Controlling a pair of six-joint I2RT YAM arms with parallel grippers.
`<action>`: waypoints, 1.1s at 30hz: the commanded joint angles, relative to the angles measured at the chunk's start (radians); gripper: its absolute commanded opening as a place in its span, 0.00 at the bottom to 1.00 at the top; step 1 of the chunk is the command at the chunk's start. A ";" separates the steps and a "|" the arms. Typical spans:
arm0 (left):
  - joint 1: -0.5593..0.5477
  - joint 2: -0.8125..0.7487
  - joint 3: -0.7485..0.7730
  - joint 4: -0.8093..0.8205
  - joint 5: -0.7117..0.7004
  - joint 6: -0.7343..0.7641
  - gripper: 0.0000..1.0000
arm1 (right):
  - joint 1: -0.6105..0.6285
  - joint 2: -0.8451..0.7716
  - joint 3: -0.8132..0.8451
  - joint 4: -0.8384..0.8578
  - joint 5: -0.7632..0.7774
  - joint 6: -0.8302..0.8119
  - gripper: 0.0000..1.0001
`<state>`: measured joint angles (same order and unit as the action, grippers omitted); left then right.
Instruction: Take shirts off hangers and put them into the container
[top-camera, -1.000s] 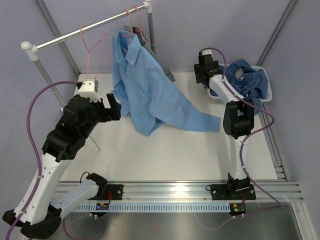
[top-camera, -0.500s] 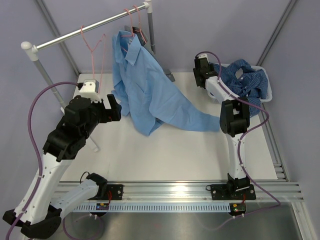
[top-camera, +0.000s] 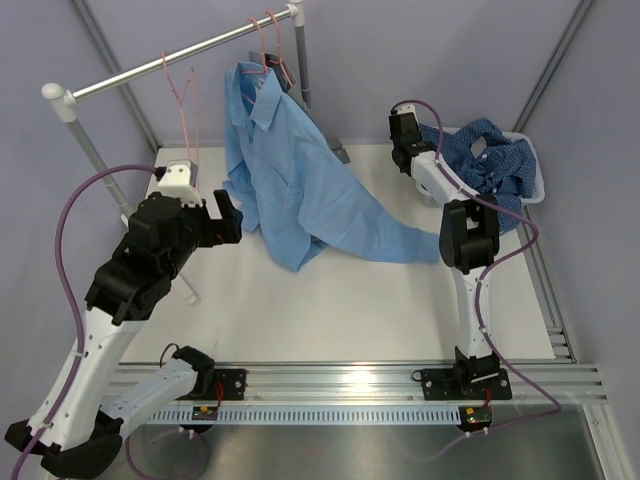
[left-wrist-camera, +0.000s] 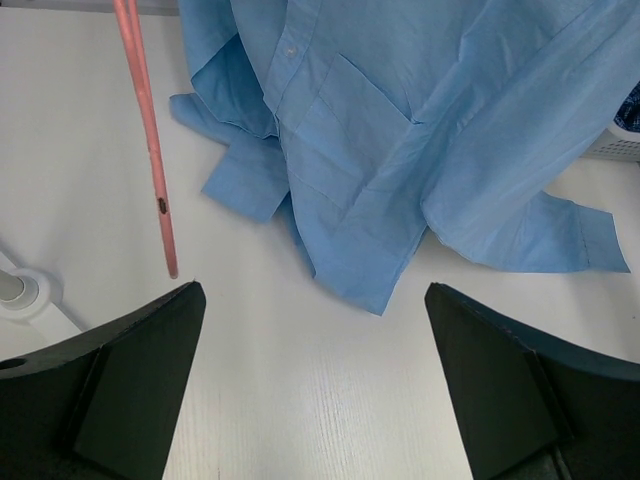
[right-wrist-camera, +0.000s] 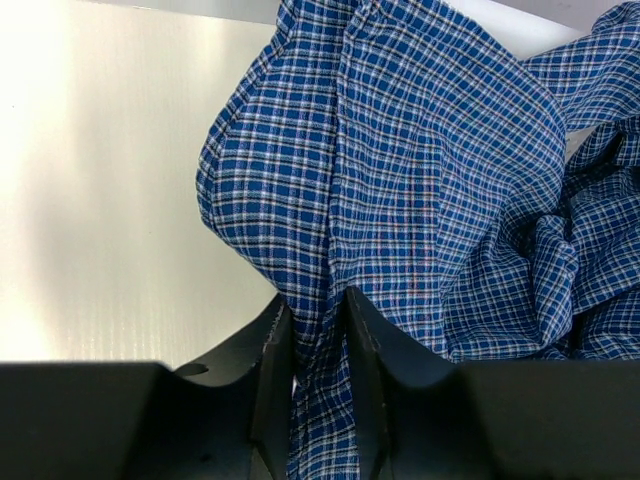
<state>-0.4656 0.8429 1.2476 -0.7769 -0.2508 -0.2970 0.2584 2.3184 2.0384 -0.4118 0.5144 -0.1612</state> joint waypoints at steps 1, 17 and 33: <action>0.004 -0.011 -0.007 0.016 0.002 -0.010 0.99 | 0.008 -0.057 0.052 0.028 0.012 -0.005 0.31; 0.004 -0.028 -0.013 0.005 -0.011 -0.010 0.99 | -0.002 -0.057 0.111 -0.033 -0.122 0.055 0.26; 0.004 -0.027 0.001 -0.004 -0.010 -0.010 0.99 | -0.202 -0.169 0.016 -0.045 -0.037 0.271 0.00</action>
<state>-0.4656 0.8196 1.2388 -0.7963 -0.2577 -0.2974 0.1337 2.2696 2.0563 -0.4625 0.4110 0.0170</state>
